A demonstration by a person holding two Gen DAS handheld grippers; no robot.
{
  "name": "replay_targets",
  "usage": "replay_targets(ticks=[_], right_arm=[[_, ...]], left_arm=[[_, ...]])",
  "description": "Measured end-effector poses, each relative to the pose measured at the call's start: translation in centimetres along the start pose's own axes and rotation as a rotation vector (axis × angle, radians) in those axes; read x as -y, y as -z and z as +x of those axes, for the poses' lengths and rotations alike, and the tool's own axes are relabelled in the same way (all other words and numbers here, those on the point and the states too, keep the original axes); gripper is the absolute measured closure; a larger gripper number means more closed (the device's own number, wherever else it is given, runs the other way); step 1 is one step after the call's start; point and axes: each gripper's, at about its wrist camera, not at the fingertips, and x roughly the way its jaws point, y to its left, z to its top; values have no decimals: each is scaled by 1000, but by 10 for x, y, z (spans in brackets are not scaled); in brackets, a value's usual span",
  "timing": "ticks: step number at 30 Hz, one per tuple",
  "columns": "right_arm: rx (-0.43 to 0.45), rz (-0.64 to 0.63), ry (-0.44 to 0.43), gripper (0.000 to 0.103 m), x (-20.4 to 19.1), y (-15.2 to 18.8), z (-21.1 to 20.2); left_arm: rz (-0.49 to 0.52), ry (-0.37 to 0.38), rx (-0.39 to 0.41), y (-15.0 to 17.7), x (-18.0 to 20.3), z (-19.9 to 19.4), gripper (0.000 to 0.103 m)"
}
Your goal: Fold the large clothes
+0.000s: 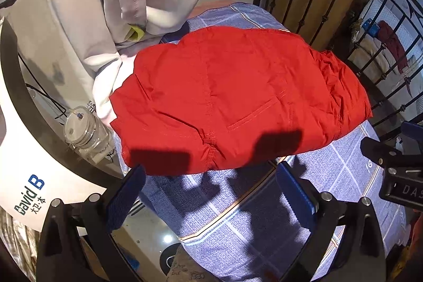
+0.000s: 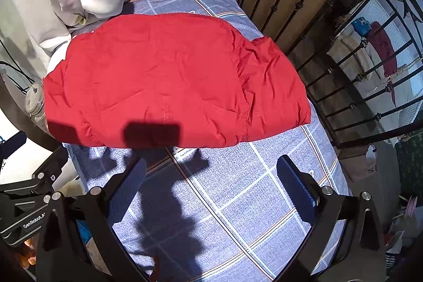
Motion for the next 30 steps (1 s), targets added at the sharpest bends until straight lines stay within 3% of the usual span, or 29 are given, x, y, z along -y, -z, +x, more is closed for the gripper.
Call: replay_targets(ticks=[3, 23, 30], right_arm=[[1, 1, -2, 5, -1, 0, 0], [7, 8, -3, 6, 1, 1, 0], [4, 8, -2, 5, 1, 1, 1]], left_arm=[[34, -35, 18, -1, 2, -2, 6], [8, -91, 13, -2, -6, 0, 6], [6, -72, -5, -1, -8, 2, 6]])
